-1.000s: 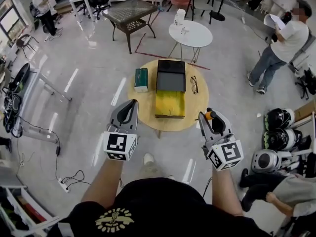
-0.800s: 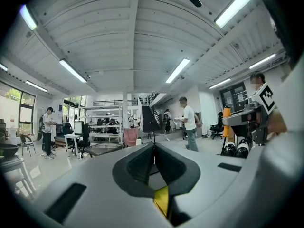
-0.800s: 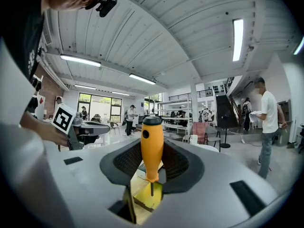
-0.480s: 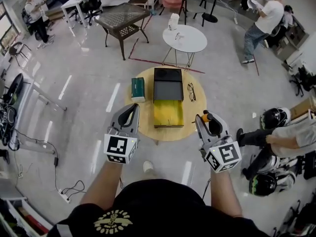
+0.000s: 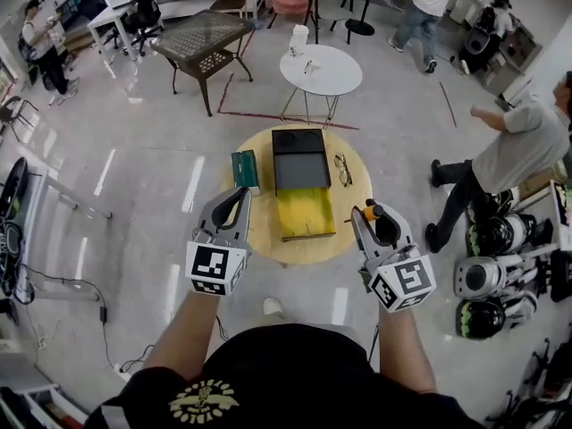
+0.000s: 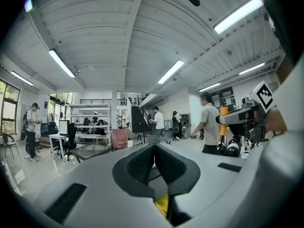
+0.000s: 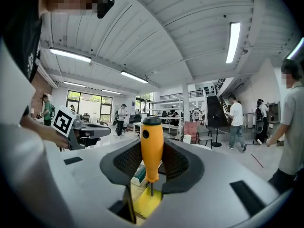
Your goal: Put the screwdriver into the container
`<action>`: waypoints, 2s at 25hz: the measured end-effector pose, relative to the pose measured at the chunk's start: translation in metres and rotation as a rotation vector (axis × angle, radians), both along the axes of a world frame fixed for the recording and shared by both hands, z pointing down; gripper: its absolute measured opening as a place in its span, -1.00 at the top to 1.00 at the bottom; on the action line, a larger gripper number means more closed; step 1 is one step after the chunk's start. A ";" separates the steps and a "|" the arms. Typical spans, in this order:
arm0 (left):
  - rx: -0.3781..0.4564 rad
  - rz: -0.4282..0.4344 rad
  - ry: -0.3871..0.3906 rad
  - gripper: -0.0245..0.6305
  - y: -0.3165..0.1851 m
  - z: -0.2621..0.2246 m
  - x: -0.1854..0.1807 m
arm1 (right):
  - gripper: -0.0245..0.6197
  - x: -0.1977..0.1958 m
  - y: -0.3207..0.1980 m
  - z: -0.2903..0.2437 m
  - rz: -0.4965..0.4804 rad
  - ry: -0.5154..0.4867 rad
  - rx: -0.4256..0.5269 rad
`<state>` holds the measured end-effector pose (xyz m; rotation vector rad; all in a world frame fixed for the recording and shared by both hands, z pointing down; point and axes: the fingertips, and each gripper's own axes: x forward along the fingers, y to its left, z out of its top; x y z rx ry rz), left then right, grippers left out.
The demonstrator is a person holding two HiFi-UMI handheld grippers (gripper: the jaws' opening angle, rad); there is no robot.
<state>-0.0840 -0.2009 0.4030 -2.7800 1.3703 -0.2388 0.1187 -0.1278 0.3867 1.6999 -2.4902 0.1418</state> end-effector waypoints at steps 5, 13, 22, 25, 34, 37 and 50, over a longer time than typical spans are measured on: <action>-0.010 0.041 0.015 0.87 -0.008 0.002 0.003 | 0.51 -0.002 0.004 0.002 0.031 0.016 -0.008; 0.004 0.076 0.031 0.87 -0.006 -0.007 0.008 | 0.51 -0.001 0.009 -0.012 0.066 0.020 0.003; 0.013 0.003 0.016 0.87 -0.013 -0.008 -0.009 | 0.51 -0.006 -0.010 -0.010 0.002 -0.007 0.017; 0.033 -0.005 0.016 0.87 -0.013 -0.014 -0.011 | 0.51 -0.006 -0.019 -0.013 -0.013 -0.016 0.026; 0.027 -0.068 -0.001 0.87 -0.030 -0.016 -0.009 | 0.51 -0.006 -0.055 -0.013 -0.113 -0.021 0.034; 0.022 -0.086 -0.004 0.87 -0.037 -0.013 -0.008 | 0.51 -0.001 -0.067 -0.010 -0.129 -0.025 0.027; 0.005 -0.104 0.009 0.87 -0.070 -0.006 0.011 | 0.51 0.009 -0.104 -0.006 -0.169 -0.012 0.003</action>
